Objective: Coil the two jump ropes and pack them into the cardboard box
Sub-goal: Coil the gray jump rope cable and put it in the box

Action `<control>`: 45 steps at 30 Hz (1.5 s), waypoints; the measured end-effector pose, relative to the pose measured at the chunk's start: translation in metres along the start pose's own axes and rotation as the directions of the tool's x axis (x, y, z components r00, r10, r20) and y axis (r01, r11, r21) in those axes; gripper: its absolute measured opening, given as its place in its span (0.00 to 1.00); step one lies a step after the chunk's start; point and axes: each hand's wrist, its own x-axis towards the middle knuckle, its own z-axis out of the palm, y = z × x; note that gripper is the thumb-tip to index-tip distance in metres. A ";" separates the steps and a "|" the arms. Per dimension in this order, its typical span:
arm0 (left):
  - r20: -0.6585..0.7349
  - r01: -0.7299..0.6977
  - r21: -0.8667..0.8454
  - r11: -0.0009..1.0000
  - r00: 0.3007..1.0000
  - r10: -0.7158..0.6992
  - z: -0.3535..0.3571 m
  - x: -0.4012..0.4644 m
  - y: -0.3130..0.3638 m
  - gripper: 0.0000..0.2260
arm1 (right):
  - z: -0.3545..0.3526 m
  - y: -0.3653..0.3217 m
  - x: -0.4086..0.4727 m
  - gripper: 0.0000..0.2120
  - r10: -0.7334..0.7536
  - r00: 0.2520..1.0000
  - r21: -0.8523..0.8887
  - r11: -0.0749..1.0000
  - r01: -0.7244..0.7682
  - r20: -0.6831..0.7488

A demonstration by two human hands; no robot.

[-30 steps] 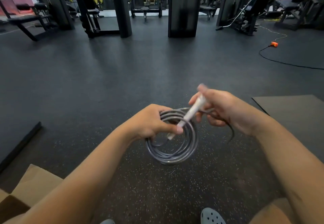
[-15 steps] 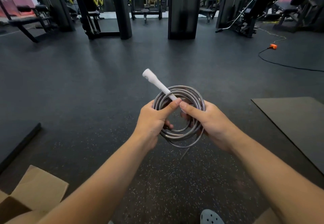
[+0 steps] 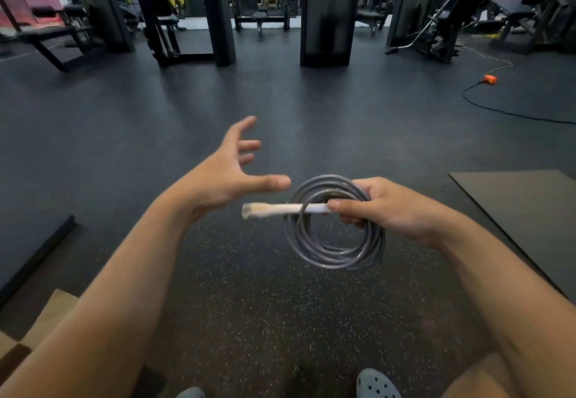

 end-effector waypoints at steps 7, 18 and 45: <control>0.406 -0.078 0.197 0.977 0.914 -0.009 0.060 -0.005 0.016 0.15 | 0.016 -0.010 0.005 0.13 -0.031 0.998 -0.059 0.998 0.035 0.060; 0.023 0.089 -0.471 0.878 0.996 -0.088 0.045 0.005 -0.015 0.11 | 0.021 0.003 0.026 0.15 -0.061 0.976 0.200 0.974 0.104 -0.210; -0.494 0.297 -0.593 0.748 0.600 -0.630 -0.245 -0.283 -0.223 0.16 | 0.443 -0.159 0.201 0.19 -0.151 0.840 0.426 0.899 -0.103 0.521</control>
